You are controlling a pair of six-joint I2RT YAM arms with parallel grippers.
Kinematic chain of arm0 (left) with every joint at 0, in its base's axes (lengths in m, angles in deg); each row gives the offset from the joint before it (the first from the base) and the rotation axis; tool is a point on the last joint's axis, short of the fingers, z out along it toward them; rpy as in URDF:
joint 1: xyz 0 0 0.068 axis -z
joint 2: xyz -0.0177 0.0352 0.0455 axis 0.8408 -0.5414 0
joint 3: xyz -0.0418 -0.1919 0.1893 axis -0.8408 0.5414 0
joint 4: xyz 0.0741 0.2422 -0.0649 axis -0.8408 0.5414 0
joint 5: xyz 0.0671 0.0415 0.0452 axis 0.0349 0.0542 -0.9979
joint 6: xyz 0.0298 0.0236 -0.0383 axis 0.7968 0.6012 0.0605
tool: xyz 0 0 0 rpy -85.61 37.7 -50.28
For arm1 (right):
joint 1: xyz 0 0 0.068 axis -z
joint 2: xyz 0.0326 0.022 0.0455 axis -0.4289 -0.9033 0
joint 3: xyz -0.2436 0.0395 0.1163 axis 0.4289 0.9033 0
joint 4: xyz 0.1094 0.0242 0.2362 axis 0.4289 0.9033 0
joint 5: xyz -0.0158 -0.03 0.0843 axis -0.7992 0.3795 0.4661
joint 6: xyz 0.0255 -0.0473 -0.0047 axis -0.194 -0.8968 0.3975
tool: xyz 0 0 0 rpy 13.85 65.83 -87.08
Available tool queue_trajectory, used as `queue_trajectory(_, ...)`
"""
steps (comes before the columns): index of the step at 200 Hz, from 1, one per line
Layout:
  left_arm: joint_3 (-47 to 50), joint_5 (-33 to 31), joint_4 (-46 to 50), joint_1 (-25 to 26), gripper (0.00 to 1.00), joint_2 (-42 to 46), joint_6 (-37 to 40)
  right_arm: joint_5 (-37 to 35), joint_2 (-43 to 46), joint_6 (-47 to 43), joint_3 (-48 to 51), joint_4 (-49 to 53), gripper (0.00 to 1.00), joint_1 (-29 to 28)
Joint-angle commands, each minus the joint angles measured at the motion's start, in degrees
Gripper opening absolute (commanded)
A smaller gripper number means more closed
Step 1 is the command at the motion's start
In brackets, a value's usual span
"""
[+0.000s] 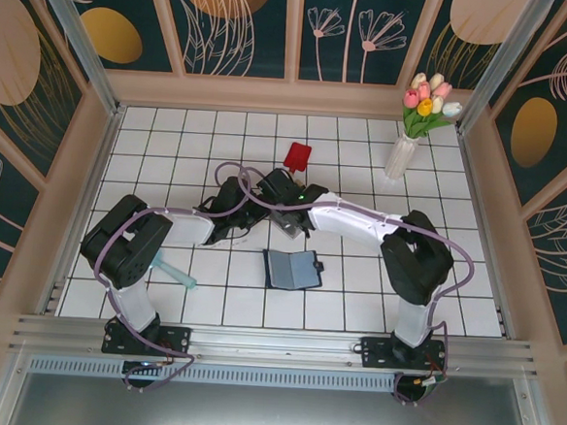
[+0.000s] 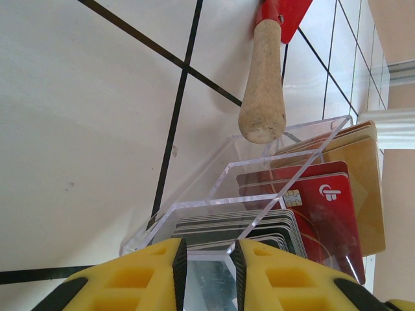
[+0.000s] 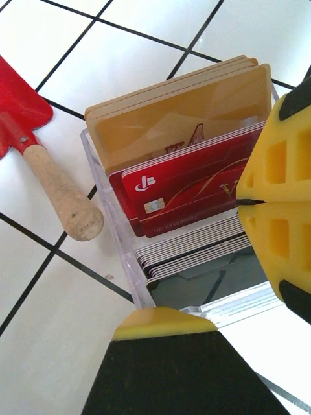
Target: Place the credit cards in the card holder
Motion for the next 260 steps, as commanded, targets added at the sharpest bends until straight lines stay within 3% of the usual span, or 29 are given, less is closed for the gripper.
queue_trajectory(1, 0.5, -2.4, 5.1, -0.3, 0.28, -2.1, 1.1, 2.3, 2.0, 0.9, 0.9, 0.3, 0.03, 0.6)
queue_trajectory(17, 0.7, -2.4, 5.0, -0.3, 0.28, -2.0, 1.1, 4.3, 1.4, 1.6, 0.6, 0.8, 0.12, 0.9)
queue_trajectory(36, 0.7, -2.3, 5.1, -0.3, 0.29, -2.1, 1.3, 6.9, 0.3, 1.5, 0.5, 0.7, 0.3, 1.0)
queue_trajectory(61, 0.5, -2.3, 5.0, -0.3, 0.29, -2.2, 1.2, 6.0, -1.8, 1.5, 0.3, 0.4, 0.35, 1.1)
queue_trajectory(111, 0.7, -2.3, 5.0, -0.3, 0.28, -2.1, 1.1, 2.6, -6.0, 0.7, 0.0, 0.1, 0.36, 1.1)
queue_trajectory(149, 0.8, -2.5, 5.0, -0.3, 0.28, -2.2, 1.1, -3.3, -3.8, 0.8, 0.3, 0.2, 0.35, 0.3)
queue_trajectory(260, 0.6, -2.4, 5.2, -0.3, 0.28, -2.5, 1.3, -4.1, -0.4, 0.3, 0.8, -0.5, 0.26, 0.2)
